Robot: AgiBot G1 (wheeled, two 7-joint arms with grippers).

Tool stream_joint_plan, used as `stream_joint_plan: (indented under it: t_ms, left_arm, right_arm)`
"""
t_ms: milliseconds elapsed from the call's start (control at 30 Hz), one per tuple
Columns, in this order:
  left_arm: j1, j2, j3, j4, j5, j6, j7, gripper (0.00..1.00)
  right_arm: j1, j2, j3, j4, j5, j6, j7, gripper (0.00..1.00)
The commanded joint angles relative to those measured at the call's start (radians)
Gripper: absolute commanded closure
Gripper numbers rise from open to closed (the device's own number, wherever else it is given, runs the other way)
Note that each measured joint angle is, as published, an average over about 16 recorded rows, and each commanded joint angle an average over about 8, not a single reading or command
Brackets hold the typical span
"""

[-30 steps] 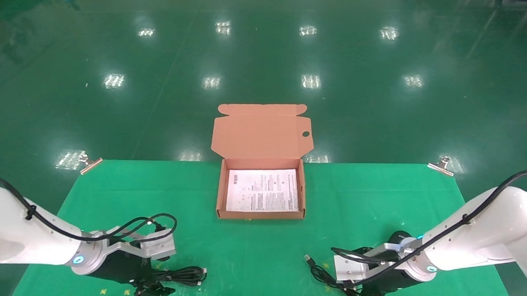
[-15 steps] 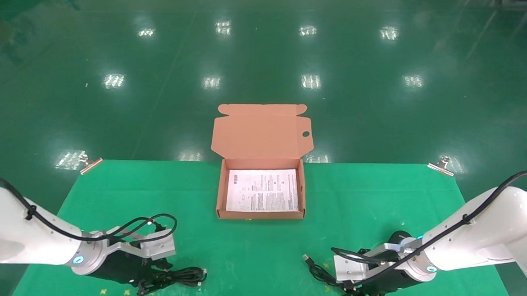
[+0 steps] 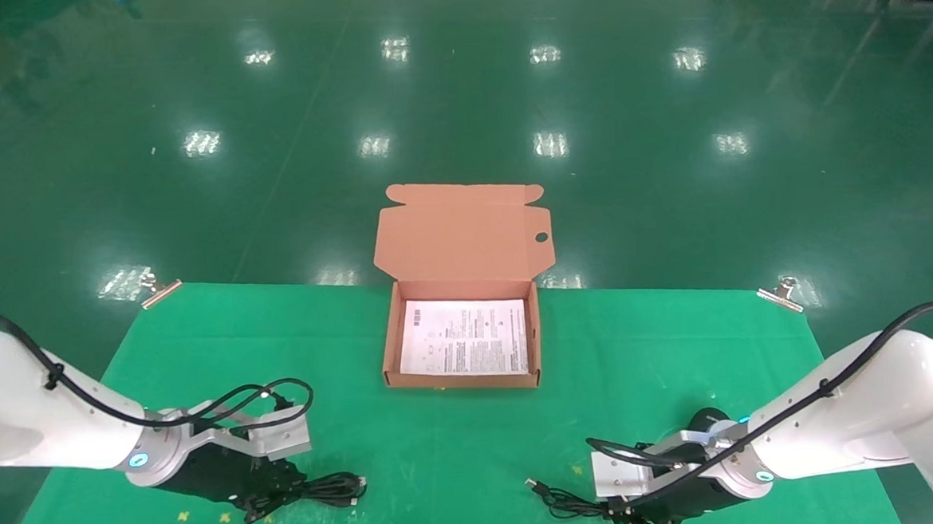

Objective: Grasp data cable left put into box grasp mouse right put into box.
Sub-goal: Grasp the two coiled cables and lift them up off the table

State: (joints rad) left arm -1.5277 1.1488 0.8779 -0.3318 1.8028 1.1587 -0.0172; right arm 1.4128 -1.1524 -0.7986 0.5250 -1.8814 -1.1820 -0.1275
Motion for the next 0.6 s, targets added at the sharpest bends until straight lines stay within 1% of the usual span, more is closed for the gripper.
stream_joint_plan:
  t_ms: [33, 167, 300, 467, 600]
  left_arm:
    - [0.002, 0.000, -0.001, 0.001, -0.001, 0.001, 0.000, 1.00]
    - [-0.010, -0.004, 0.004, -0.011, 0.009, -0.003, -0.001, 1.00]
    - [-0.040, -0.025, 0.014, -0.058, 0.034, -0.003, -0.008, 1.00]
    - [-0.091, -0.077, 0.024, -0.179, 0.072, 0.007, -0.042, 1.00]
    - [-0.126, -0.124, 0.020, -0.314, 0.096, 0.003, -0.094, 1.00]
  right_arm:
    - [-0.003, -0.001, -0.001, -0.001, -0.001, 0.000, -0.001, 1.00]
    - [0.016, 0.012, 0.007, 0.009, 0.005, -0.004, 0.007, 1.00]
    - [0.065, 0.056, 0.031, 0.055, 0.021, -0.016, 0.042, 1.00]
    - [0.138, 0.132, 0.066, 0.174, 0.028, -0.017, 0.118, 1.00]
    - [0.186, 0.161, 0.090, 0.272, 0.023, 0.007, 0.171, 1.00]
